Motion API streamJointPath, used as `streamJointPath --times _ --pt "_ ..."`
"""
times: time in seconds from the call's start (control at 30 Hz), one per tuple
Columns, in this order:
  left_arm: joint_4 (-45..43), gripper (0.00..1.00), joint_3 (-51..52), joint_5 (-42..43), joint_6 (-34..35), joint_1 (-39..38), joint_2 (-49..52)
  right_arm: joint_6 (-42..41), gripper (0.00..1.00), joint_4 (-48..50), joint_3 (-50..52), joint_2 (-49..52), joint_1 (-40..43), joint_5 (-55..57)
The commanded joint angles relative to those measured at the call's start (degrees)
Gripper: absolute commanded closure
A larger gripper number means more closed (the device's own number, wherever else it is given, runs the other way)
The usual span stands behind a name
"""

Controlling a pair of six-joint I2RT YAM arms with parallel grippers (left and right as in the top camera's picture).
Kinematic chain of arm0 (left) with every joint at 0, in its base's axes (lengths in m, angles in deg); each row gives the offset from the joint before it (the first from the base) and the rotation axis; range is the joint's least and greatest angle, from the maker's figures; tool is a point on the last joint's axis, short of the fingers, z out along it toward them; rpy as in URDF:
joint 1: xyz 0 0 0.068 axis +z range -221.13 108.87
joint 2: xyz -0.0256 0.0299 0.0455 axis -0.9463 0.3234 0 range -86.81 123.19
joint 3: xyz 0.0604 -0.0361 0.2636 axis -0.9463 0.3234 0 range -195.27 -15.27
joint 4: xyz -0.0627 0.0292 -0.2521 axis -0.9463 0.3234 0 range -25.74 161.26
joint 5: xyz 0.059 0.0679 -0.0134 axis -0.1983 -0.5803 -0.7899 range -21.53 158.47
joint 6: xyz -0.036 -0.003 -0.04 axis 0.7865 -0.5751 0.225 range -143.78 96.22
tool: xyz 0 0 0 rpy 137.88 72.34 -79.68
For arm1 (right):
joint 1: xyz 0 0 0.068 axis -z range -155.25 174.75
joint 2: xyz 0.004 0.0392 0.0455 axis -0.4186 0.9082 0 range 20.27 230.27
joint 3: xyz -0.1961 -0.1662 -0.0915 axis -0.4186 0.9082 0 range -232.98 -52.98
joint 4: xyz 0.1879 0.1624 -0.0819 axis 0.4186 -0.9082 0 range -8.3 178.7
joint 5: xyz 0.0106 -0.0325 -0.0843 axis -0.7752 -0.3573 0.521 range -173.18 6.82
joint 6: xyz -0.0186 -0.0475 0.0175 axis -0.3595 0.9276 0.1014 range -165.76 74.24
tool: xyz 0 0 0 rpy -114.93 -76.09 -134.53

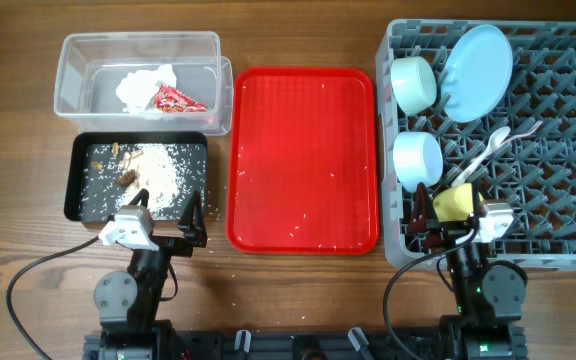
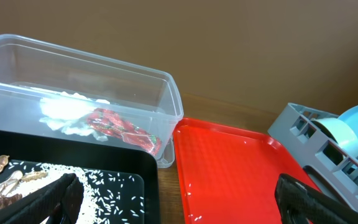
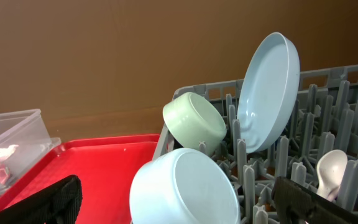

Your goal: Sort waste into correct bins and load items into the dishwasher rack

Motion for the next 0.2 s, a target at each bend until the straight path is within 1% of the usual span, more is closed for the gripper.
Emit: streamJointPath --times 0.0,0.17 --pt "0.0 0.00 0.5 -0.5 -1.2 0.1 -0.7 0.6 0.00 0.2 0.1 -0.3 -0.3 0.6" --pt "0.0 0.00 0.5 -0.5 -1.2 0.1 -0.7 0.6 0.00 0.2 0.1 -0.3 -0.3 0.6"
